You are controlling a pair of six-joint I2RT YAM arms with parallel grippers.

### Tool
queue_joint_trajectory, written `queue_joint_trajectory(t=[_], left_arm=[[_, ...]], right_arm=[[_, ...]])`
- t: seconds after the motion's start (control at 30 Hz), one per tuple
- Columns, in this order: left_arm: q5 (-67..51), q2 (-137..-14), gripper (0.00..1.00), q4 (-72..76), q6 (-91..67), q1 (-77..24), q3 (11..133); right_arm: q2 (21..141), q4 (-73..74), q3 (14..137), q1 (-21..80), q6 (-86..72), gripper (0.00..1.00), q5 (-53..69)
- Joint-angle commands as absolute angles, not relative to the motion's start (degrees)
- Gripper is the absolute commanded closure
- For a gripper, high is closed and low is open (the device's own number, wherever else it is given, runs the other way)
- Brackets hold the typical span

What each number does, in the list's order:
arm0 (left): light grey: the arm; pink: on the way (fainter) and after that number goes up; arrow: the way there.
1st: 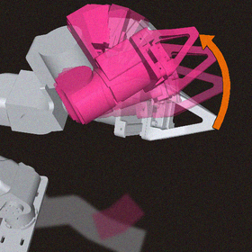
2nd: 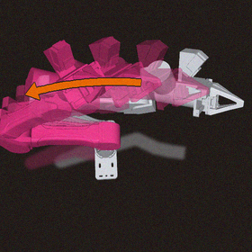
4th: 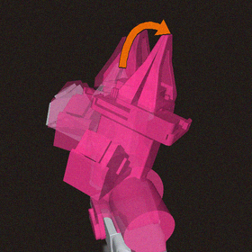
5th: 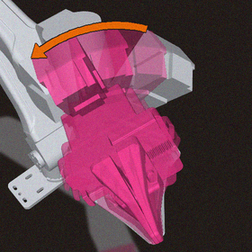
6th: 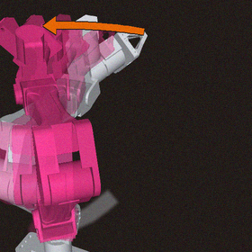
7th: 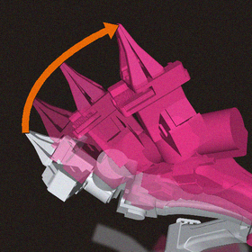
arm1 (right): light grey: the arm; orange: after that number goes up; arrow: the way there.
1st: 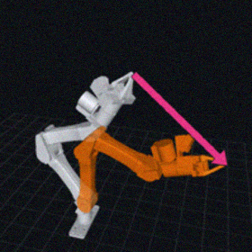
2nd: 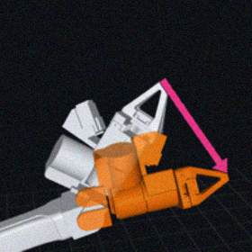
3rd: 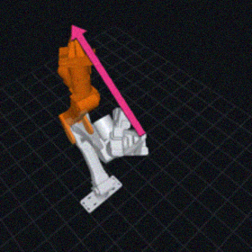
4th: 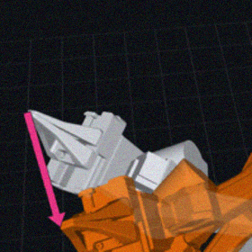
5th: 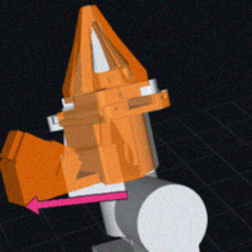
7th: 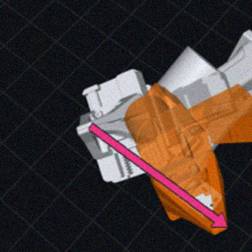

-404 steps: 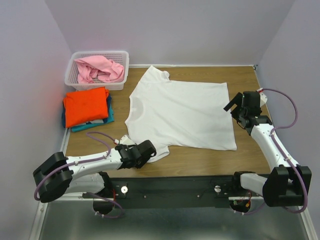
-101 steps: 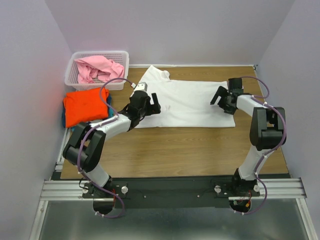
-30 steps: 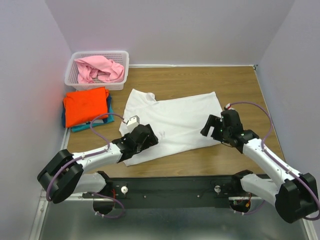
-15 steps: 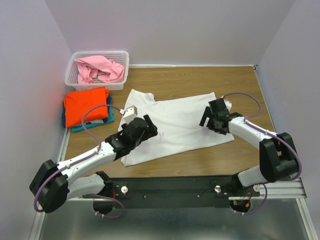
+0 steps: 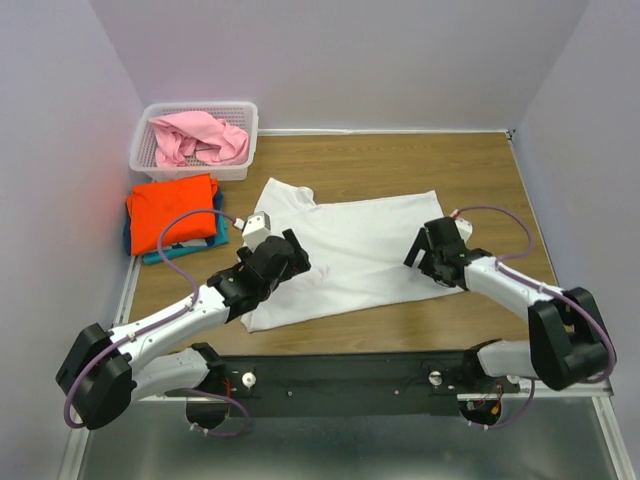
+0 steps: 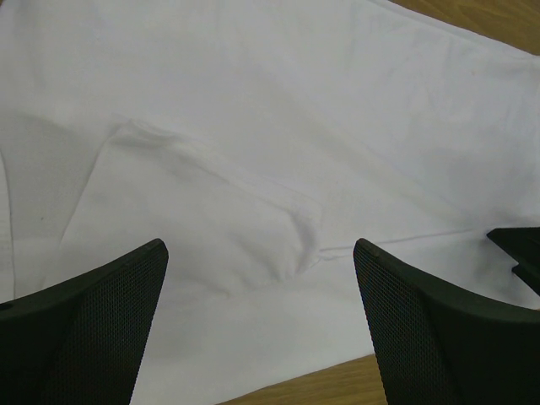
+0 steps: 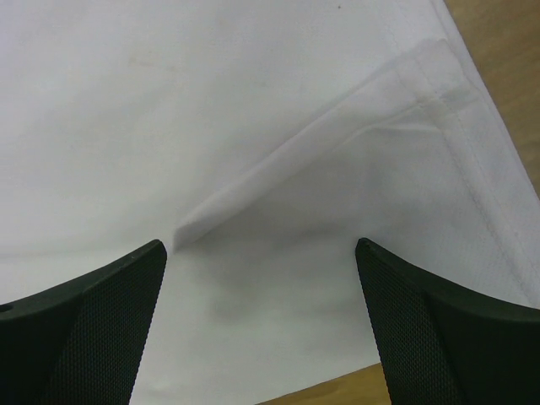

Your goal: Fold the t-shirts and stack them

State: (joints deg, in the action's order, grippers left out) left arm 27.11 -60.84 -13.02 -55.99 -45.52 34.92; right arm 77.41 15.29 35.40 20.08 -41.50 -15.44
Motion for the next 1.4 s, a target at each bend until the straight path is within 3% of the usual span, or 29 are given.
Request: queue_joint_trajectory(t=[0.0,0.2,0.4,0.8,1.03,1.37], left_arm=[[31.2,-59.8,0.01,-13.4,-55.7,-45.7,35.6],[32.3,-60.3,0.02,-13.2,-55.5,-45.4,36.0],[32.2,-60.8,0.02,-12.2,-54.1,-44.5,36.9],[24.8,-67.8,0.01,-6.0,-43.2,-33.3,44.1],[19.7,-82.5,0.02,-5.6,-34.2,-26.0,59.9],[15.6,-116.1,0.02,-20.0,-25.9,-19.6,99.3]], right_arm=[[72.4,23.5,28.3,20.3,-47.0,0.00,-7.7],[57.8,29.3,22.6,20.2,-51.2,0.00,-6.5],[55.4,32.3,21.8,20.3,-51.7,0.00,-6.1],[57.0,33.6,39.6,20.3,-45.2,0.00,-10.7],[66.9,33.2,51.1,20.3,-45.4,0.00,-22.3],[78.8,30.8,61.0,19.6,-42.1,0.00,-27.4]])
